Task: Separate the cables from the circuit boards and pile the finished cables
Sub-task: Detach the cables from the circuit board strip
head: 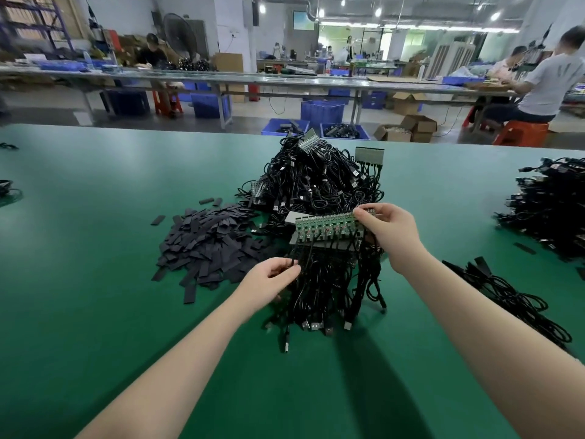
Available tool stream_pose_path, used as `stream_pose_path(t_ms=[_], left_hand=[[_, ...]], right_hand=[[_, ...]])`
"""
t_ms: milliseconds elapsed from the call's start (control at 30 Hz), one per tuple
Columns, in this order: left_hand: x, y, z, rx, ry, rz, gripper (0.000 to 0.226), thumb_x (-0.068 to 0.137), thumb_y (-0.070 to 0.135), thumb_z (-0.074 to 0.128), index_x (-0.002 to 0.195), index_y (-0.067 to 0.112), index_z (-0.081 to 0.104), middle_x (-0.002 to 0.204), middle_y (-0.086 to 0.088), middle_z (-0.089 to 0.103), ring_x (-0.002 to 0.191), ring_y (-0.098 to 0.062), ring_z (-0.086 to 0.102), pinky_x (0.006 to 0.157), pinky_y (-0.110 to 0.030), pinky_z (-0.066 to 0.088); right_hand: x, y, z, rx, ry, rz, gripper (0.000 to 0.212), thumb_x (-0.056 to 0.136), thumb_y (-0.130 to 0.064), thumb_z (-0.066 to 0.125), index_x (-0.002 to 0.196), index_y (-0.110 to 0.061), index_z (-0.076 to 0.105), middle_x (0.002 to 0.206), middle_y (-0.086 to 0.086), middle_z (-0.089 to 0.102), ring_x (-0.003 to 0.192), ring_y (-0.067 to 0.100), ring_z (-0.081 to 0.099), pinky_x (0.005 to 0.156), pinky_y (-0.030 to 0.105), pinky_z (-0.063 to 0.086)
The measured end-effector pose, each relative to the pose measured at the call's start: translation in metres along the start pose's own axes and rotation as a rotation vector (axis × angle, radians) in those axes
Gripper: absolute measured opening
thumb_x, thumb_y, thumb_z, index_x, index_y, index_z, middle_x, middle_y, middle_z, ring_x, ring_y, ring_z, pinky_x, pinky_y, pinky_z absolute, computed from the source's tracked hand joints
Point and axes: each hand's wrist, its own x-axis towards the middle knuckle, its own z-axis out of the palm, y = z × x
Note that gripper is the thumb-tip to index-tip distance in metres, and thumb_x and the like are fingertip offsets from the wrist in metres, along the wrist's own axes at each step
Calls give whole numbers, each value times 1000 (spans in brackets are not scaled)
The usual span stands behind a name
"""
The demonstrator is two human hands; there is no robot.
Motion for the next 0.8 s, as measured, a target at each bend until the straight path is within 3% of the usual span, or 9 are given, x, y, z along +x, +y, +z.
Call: stream_pose_path(t_ms=[133,267,367,500,600,700,800], left_hand=[[2,-3,3,26,62,19,13,93,41,61,98,32,69,72,17,64,66,-1,57,68,-23,49],[1,14,6,63,73,80,25,94,44,57,117,35,63,97,27,63,86,14,58,72,-4,42],[4,32,11,9,127,178,30,94,40,59,123,32,61,108,26,61,96,17,56,74,1,41],[9,50,13,-91,273,241,23,90,27,67,113,22,68,96,18,68,83,14,62,71,-2,45],[13,56,13,-84,279,218,17,89,26,69,104,18,67,87,10,67,69,6,60,65,-6,45],[14,60,12,-82,317,184,9,92,23,66,99,21,62,85,6,63,76,-5,58,65,-8,45],[10,65,10,92,350,216,22,91,22,63,112,26,58,102,9,62,92,-6,59,82,-17,49]], right_hand=[[0,5,-11,40,0,37,4,86,-31,77,84,-32,74,58,-16,65,48,-1,53,47,14,44],[-2,10,-21,52,-58,54,9,87,-35,76,79,-39,76,63,-13,62,50,5,49,48,15,42],[-4,12,-23,46,-107,32,9,87,-37,75,81,-44,75,68,-7,60,56,9,48,54,20,43],[-5,11,-26,73,-171,21,7,87,-34,76,83,-39,75,77,0,66,71,17,54,69,31,46],[-7,10,-27,84,-174,15,4,85,-35,77,86,-39,76,80,4,64,71,17,54,70,31,46],[-9,14,-26,126,-138,16,6,85,-27,79,83,-32,77,74,-6,71,66,9,62,68,21,53],[-11,17,-22,123,-114,1,12,84,-19,80,87,-28,73,75,-10,76,68,2,68,68,16,55]])
